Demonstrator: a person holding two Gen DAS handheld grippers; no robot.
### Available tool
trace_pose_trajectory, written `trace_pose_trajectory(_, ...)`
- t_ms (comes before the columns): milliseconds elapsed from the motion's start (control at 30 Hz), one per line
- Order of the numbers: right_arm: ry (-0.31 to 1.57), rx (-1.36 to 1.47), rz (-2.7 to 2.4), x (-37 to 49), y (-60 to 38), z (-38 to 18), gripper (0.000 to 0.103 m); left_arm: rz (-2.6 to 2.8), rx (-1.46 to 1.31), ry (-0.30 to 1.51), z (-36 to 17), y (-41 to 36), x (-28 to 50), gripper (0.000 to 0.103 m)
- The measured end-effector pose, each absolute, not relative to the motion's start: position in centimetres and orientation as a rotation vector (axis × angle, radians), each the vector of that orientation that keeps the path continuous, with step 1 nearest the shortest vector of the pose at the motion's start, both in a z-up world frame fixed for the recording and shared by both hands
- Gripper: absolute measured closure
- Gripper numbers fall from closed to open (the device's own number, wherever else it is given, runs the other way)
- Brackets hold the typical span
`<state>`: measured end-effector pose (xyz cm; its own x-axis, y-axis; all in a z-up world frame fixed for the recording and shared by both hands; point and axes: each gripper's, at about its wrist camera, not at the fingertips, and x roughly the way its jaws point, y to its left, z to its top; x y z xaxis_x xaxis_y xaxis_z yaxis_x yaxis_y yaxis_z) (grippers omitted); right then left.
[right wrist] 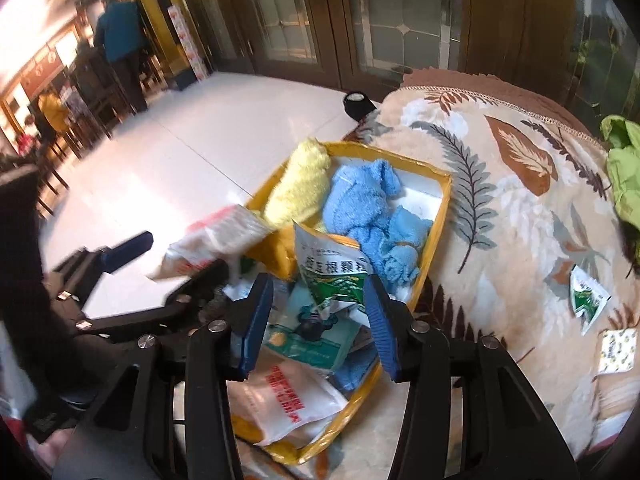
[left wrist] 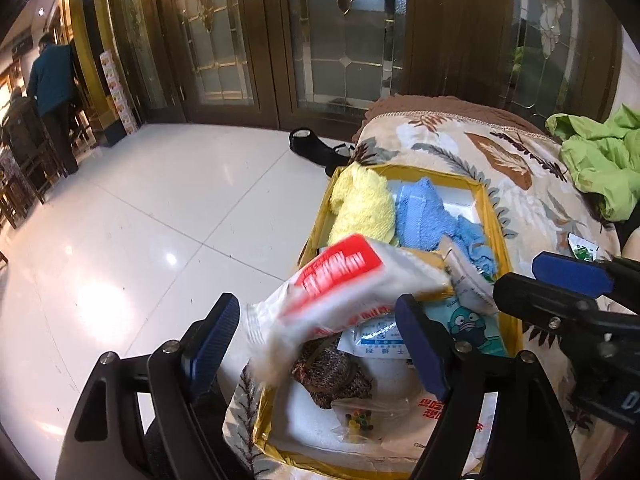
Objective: Organize soft objects
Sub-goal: 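Open both tools to release the items and move back to the blanket, then grasp the green-print sachet with the left tool while the right tool grasps the lemon-print tissue box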
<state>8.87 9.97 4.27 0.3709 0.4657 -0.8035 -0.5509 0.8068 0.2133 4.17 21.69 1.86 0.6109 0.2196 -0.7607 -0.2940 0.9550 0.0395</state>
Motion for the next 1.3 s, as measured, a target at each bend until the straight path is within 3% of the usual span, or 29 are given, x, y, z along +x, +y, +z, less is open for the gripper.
trace_pose_trajectory(633,0.989,0.061,0.628,7.8,3.3,5.4,0.056,0.297,-0.022,0.785,4.3,18.5,3.9,0.022)
trace_pose_trajectory(1300,0.983,0.284,0.354,7.9,-14.6,3.0,0.056,0.156,0.103,0.774,5.5,7.7,6.5,0.022)
